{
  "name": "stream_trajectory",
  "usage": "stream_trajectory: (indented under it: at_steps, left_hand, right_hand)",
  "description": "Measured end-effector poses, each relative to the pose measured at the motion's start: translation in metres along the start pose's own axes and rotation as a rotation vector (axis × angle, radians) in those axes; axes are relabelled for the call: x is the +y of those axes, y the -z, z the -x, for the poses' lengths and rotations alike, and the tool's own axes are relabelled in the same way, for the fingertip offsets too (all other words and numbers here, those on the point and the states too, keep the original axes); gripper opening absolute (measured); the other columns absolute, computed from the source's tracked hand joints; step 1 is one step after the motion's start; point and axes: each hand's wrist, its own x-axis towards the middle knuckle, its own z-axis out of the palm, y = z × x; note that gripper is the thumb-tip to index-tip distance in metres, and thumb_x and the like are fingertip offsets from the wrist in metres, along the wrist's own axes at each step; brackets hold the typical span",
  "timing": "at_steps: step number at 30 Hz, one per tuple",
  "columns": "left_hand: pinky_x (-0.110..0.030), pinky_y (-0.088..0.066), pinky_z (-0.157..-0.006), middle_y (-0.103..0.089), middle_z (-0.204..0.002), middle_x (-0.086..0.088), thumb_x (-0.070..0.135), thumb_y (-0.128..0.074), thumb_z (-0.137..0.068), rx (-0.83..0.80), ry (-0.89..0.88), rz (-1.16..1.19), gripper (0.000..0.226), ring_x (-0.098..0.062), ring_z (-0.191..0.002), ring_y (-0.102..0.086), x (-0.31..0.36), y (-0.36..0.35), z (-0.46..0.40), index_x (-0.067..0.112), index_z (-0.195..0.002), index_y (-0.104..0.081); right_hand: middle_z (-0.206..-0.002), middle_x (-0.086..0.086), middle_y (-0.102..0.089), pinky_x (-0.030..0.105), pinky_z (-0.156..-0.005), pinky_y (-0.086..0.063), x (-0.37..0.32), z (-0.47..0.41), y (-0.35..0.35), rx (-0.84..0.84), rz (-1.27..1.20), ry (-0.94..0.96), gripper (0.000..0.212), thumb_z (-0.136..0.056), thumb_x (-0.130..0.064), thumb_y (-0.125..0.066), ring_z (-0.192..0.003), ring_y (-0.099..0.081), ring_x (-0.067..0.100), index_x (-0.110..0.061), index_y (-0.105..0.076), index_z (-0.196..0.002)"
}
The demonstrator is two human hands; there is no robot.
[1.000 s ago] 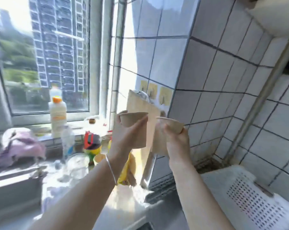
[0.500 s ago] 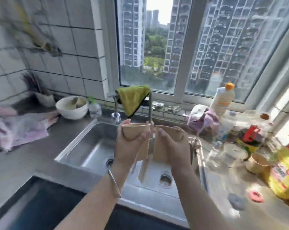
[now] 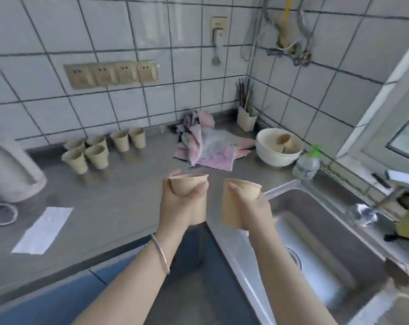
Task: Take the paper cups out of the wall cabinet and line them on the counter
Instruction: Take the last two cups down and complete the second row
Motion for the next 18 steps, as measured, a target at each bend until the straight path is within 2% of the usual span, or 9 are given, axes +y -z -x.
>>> stream_trajectory:
  at_steps: [2,5,7,11,13,15,18]
  left_hand:
    - [-0.003,-0.045,-0.052,-0.057,-0.089,0.012,0.010,-0.074,-0.076,0.100,-0.002,0.012,0.052,0.010,-0.062,-0.060,-0.002,0.020,-0.025,0.025,-0.116,-0.044]
    - [-0.010,-0.048,-0.061,-0.057,-0.092,0.011,0.013,-0.075,-0.076,0.204,0.011,0.029,0.053,-0.001,-0.074,-0.057,-0.006,0.050,-0.062,0.026,-0.117,-0.043]
    - [-0.018,-0.047,-0.066,-0.057,-0.094,0.010,0.014,-0.075,-0.075,0.256,0.013,0.024,0.053,-0.003,-0.077,-0.057,-0.009,0.069,-0.089,0.027,-0.116,-0.043]
    - [-0.019,-0.045,-0.069,-0.059,-0.100,0.007,0.021,-0.080,-0.071,0.322,0.016,0.016,0.058,-0.003,-0.081,-0.058,-0.015,0.105,-0.155,0.028,-0.115,-0.044]
    - [-0.020,-0.045,-0.070,-0.061,-0.102,0.006,0.033,-0.083,-0.058,0.325,0.026,0.010,0.069,-0.004,-0.082,-0.060,-0.017,0.122,-0.191,0.027,-0.116,-0.045]
    - [-0.016,-0.045,-0.069,-0.061,-0.102,0.009,0.038,-0.078,-0.053,0.325,0.049,-0.007,0.075,-0.002,-0.083,-0.059,-0.017,0.137,-0.227,0.026,-0.119,-0.045]
    - [-0.002,-0.045,-0.061,-0.058,-0.097,0.015,0.033,-0.078,-0.059,0.314,0.046,-0.014,0.071,0.002,-0.082,-0.058,-0.020,0.153,-0.277,0.025,-0.120,-0.043]
  right_hand:
    - [-0.103,0.004,-0.069,0.049,-0.088,-0.055,-0.003,-0.021,-0.037,-0.081,0.091,-0.008,0.077,-0.045,-0.066,-0.067,-0.096,-0.067,0.027,-0.020,-0.062,-0.107]
    - [-0.113,0.003,-0.069,0.047,-0.093,-0.052,-0.005,-0.042,-0.093,-0.199,0.180,-0.033,0.088,-0.040,-0.069,-0.061,-0.103,-0.065,0.026,-0.023,-0.062,-0.115]
    - [-0.109,0.003,-0.070,0.045,-0.092,-0.053,-0.007,-0.054,-0.128,-0.269,0.194,-0.049,0.085,-0.039,-0.067,-0.061,-0.099,-0.066,0.023,-0.022,-0.063,-0.111]
    - [-0.105,0.002,-0.070,0.043,-0.090,-0.054,-0.012,-0.090,-0.200,-0.332,0.204,-0.059,0.065,-0.053,-0.061,-0.067,-0.095,-0.066,0.022,-0.020,-0.064,-0.104]
    - [-0.107,0.004,-0.070,0.044,-0.092,-0.053,-0.016,-0.112,-0.236,-0.324,0.206,-0.056,0.071,-0.050,-0.063,-0.066,-0.099,-0.066,0.023,-0.018,-0.064,-0.105]
    - [-0.107,0.005,-0.070,0.046,-0.091,-0.053,-0.021,-0.132,-0.269,-0.321,0.216,-0.071,0.075,-0.046,-0.065,-0.065,-0.099,-0.066,0.024,-0.017,-0.065,-0.105]
    - [-0.103,0.004,-0.071,0.045,-0.091,-0.054,-0.025,-0.162,-0.309,-0.316,0.220,-0.110,0.058,-0.056,-0.060,-0.069,-0.098,-0.067,0.024,-0.019,-0.066,-0.098]
